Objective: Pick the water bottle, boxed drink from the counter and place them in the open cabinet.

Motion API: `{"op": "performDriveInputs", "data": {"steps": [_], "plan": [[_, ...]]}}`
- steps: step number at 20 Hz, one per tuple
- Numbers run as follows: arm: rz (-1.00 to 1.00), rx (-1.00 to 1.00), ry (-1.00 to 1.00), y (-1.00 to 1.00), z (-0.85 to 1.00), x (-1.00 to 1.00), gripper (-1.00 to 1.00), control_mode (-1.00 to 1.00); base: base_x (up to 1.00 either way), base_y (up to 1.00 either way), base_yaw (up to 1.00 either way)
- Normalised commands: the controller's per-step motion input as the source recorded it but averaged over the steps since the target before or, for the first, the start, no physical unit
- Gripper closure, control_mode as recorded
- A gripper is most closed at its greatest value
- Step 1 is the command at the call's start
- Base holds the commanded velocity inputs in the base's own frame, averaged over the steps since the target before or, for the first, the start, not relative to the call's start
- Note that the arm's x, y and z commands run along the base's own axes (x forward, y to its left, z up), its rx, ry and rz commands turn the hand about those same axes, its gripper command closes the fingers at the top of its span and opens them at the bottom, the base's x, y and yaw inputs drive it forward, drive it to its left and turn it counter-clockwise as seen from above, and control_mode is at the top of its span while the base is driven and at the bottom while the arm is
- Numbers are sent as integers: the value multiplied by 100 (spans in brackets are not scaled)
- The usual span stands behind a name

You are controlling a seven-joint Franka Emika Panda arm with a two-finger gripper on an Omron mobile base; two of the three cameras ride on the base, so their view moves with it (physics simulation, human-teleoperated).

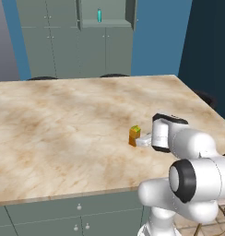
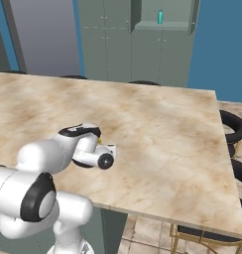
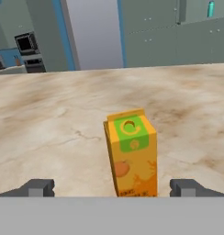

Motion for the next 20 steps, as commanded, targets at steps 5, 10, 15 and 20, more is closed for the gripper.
{"op": "performDriveInputs", "data": {"steps": [5, 10, 15, 20], "plan": [[6, 0, 1, -7, 7, 0, -100, -100, 0, 0, 0], [12, 0, 0, -16, 0, 0, -100, -100, 0, 0, 0], [6, 0, 0, -14, 0, 12, -100, -100, 0, 0, 0], [2, 0, 0, -7, -1, 18, -100, -100, 0, 0, 0]]}}
